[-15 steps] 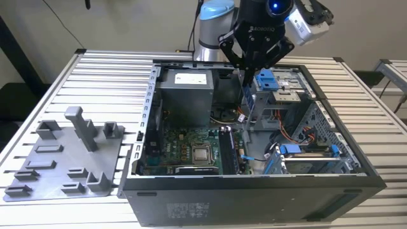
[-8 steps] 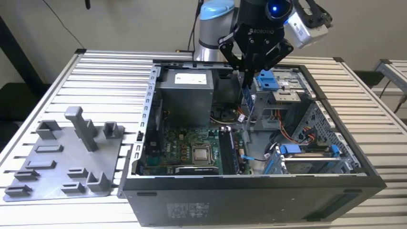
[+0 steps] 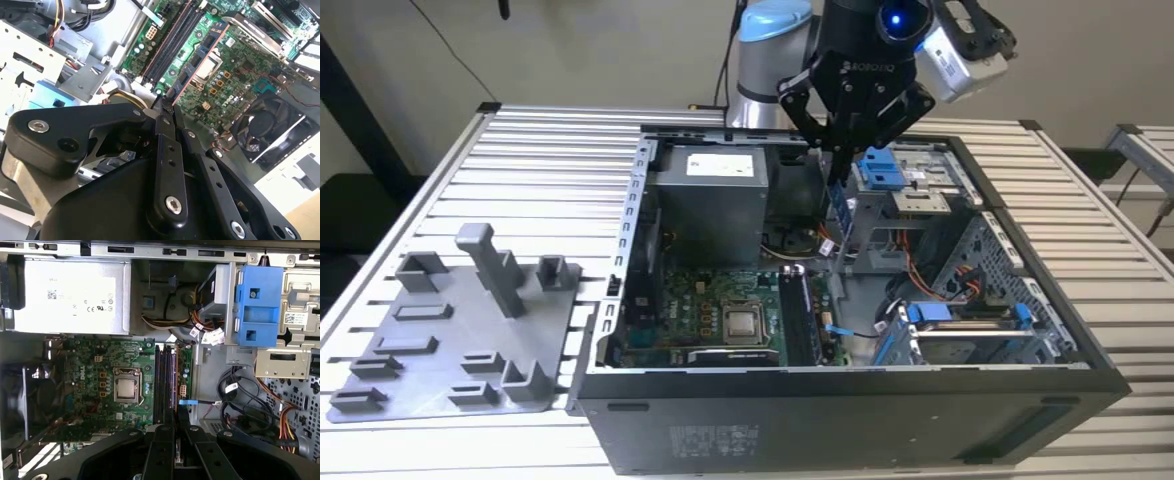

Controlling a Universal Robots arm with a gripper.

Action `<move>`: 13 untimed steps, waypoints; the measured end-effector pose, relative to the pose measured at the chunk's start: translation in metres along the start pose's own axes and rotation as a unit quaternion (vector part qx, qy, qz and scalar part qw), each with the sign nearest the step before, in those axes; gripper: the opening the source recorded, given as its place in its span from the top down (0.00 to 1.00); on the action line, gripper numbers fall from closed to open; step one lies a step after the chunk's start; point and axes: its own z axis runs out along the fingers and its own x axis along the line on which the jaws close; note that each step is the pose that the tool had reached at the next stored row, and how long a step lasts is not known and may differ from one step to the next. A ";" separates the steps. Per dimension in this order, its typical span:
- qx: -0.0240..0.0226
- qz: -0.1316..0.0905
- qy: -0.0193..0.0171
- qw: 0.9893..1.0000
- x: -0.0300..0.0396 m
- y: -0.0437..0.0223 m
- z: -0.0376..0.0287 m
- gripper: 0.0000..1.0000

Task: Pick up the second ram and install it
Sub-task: 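Insert the second ram into the second slot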

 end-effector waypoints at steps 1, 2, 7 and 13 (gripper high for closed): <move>0.000 0.000 0.000 1.000 0.0000 0.0000 0.0006 0.86; 0.000 0.000 0.000 1.000 0.0000 0.0000 0.0013 0.86; 0.000 0.000 0.000 1.000 0.0000 0.0001 0.0043 0.86; 0.000 0.000 0.000 1.000 0.0000 0.0001 0.0071 0.86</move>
